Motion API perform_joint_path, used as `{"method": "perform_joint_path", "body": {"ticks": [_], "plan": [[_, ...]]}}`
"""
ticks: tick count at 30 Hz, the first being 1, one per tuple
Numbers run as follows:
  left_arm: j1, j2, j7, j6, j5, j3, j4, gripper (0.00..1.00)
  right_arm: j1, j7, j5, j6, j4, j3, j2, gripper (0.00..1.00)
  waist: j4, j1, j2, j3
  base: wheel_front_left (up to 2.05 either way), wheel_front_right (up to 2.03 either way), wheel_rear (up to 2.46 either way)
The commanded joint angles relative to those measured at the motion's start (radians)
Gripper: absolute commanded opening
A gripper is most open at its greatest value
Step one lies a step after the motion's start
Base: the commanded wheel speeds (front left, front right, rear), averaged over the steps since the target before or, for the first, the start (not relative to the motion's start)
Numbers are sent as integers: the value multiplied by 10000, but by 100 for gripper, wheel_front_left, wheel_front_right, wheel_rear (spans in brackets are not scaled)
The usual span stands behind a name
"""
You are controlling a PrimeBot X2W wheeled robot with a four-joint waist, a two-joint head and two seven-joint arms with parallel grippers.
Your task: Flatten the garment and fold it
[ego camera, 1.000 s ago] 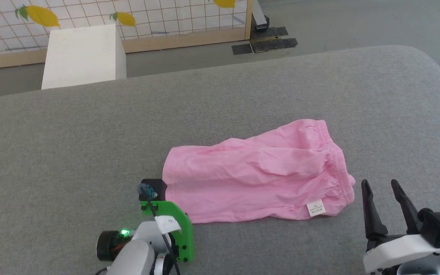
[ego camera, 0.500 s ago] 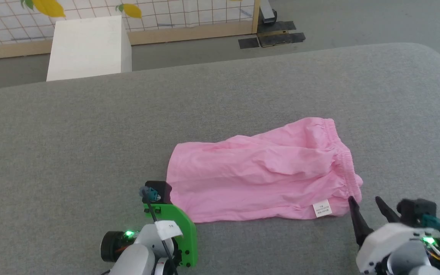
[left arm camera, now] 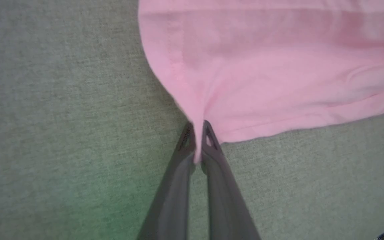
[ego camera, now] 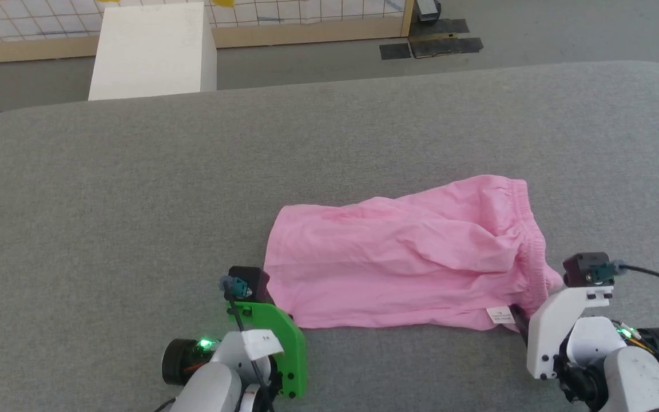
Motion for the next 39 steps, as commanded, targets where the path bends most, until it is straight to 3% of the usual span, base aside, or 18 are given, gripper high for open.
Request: {"method": "perform_joint_path", "body": {"ticks": [1,2,5,8,17,26,32,39], "plan": [[128,109,55,-24,-121,-3,238,0,154,481,-49,-13,119,73,37,15,35,0,-1,10,0,0,0],[128,113,49,-27,-133,-4,250,0,209,705,-41,-13,23,88,37,0,43,0,-1,7,0,0,0],[136,128,19,-43,-176,-11,284,0,420,1142,-53,-13,-515,100,37,0,64,0,-1,-24,0,0,0],[127,150,-278,-115,-179,-9,186,0,542,897,-134,-13,-1194,79,37,0,71,0,-1,-81,0,0,0],[356,94,-2305,-587,-848,637,-1389,0,1550,-8,600,-13,-3820,28,37,0,84,0,-1,-510,0,0,0],[-117,177,-2334,-1448,-2462,1406,-3811,0,1257,1270,353,-13,-6724,556,-80,0,142,0,-1,-734,0,0,0],[-1383,322,-1863,-1585,-2907,1719,-4209,0,-553,2036,809,-13,-6554,904,-562,0,205,0,-1,-481,0,0,0],[-3702,215,-1769,-1386,-3838,2711,-2928,0,-3552,2373,1747,-13,-4188,1418,-723,0,268,0,-1,448,0,0,0]]}}
